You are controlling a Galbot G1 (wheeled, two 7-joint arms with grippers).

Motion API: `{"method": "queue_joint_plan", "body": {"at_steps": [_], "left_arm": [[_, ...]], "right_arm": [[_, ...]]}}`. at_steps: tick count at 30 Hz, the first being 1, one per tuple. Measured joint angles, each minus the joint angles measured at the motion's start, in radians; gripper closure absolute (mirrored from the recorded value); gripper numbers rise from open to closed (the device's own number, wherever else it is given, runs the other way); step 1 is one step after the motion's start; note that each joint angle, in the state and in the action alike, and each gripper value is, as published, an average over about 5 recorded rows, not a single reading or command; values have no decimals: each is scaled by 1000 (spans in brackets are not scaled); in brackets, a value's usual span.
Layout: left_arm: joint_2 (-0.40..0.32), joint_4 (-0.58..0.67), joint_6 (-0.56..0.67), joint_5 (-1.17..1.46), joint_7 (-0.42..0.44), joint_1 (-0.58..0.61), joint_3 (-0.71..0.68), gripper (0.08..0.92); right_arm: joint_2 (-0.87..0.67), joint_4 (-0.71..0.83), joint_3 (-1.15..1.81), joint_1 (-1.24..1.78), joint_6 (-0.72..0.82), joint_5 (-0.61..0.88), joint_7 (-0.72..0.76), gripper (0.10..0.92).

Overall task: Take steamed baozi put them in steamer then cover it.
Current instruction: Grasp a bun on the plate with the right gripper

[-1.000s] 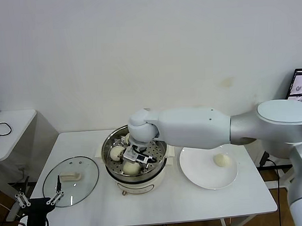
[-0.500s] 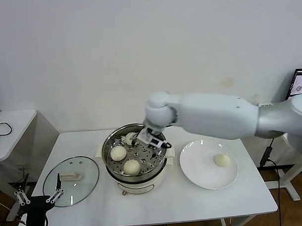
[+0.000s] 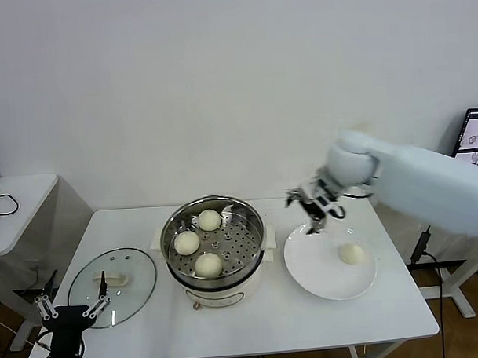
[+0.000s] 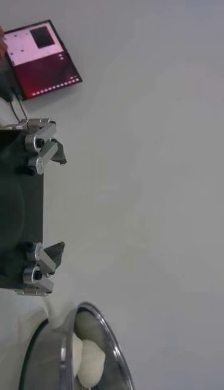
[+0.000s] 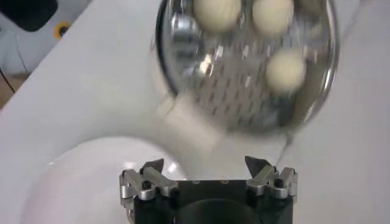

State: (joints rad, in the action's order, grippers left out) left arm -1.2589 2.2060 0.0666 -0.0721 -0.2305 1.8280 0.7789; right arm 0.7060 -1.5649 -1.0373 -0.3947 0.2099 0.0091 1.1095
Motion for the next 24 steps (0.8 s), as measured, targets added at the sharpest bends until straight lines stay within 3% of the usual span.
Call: {"method": "queue_joint_plan", "body": {"at_steps": [11, 24], "left_arm": [[-3, 2, -7, -17, 5, 6, -24, 177], [-5, 13, -5, -20, 6, 36, -10, 177]], "right_arm": [[-159, 51, 182, 276, 17, -132, -25, 203], [-105, 204, 298, 439, 30, -244, -58, 203]]}}
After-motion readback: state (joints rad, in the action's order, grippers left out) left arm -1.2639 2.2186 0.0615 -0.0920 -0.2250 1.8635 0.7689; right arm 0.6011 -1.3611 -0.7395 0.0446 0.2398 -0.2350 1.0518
